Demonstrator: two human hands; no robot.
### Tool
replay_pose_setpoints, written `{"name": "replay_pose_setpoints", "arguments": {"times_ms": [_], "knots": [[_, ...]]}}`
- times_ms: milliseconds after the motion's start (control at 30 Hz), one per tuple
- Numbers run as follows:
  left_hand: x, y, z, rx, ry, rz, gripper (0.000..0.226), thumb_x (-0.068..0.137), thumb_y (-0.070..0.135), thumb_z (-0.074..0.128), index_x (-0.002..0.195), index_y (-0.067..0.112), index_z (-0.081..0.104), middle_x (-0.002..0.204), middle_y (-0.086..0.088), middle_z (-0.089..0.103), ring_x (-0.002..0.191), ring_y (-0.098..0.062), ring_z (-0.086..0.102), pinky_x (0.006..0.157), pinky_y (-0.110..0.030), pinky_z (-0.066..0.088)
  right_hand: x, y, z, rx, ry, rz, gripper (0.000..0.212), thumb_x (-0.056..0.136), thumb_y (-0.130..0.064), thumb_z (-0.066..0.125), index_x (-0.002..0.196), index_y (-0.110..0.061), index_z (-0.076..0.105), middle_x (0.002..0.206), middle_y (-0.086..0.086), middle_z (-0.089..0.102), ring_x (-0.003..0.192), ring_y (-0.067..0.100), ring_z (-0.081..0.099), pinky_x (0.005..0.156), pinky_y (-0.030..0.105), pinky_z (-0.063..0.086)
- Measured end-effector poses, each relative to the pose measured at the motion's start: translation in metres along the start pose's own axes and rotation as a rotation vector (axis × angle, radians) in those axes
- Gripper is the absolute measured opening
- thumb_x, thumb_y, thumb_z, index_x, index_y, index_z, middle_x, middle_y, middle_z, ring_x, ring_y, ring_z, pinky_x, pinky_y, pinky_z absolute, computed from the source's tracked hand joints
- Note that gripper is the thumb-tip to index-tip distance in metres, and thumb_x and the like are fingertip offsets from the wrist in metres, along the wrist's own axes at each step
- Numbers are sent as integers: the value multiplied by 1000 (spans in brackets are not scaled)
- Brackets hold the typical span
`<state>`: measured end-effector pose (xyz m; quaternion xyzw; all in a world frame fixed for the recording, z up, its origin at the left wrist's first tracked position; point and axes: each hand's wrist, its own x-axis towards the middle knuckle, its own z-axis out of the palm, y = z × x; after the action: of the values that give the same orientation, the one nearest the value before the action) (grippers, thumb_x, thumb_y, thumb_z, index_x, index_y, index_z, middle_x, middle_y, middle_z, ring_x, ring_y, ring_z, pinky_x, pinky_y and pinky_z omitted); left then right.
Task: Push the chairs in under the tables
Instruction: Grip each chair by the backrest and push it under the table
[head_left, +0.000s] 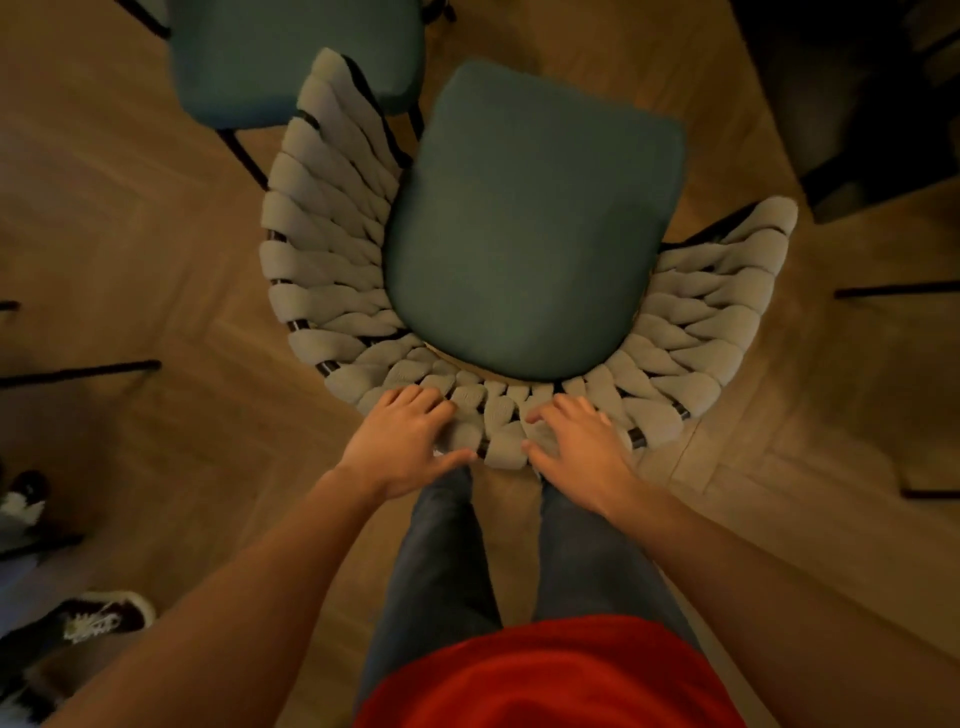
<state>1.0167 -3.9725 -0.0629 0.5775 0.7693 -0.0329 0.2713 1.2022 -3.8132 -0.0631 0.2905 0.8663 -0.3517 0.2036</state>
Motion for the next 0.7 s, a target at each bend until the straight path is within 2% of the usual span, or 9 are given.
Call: {"name": "replay_pose_setpoints", "arguments": {"times_ms": [100,200,267,400,500,600,700], "knots": [[5,-19,0,28,-15,86,74,82,80,32,121,23,59,114,2,58,107,-20,53,93,-36,41,3,-11,12,-4,33,70,48,92,-56,50,127,-24,59,123,-4,56,120,20,45,96,38,34],[5,-30,5,103,57,189,71,80,79,37,112,22,63,107,1,61,99,-21,58,84,-36,44,5,-19,19,-99,-29,78,82,75,-83,29,130,-29,56,125,-7,56,120,17,48,98,38,35],[5,-33,10,160,83,238,67,80,77,44,110,21,64,105,0,62,97,-21,59,80,-36,45,3,-21,23,-189,-82,44,95,68,-90,27,136,-29,53,129,-7,57,121,16,51,97,34,38],[8,-36,16,211,107,305,53,78,64,64,107,19,64,99,-2,64,88,-23,64,74,-35,49,-2,-23,29,-212,-30,98,82,78,-84,46,138,-27,54,133,-6,61,122,15,55,97,33,46],[16,-41,17,255,69,392,46,77,57,72,99,17,64,91,-1,66,79,-23,66,66,-34,52,-4,-25,33,-241,-7,105,79,81,-82,44,137,-27,55,133,-4,62,121,17,57,96,35,48],[18,-48,19,284,18,472,47,81,60,66,96,16,64,90,-1,68,77,-22,67,61,-33,54,-10,-27,40,-248,10,112,82,79,-84,37,130,-24,59,126,-2,66,115,18,60,92,37,50],[16,-53,21,330,-34,547,50,87,63,49,99,17,63,95,1,67,81,-21,67,59,-32,55,-21,-34,53,-239,35,124,79,80,-84,37,121,-20,63,118,0,68,108,20,62,87,38,51]]}}
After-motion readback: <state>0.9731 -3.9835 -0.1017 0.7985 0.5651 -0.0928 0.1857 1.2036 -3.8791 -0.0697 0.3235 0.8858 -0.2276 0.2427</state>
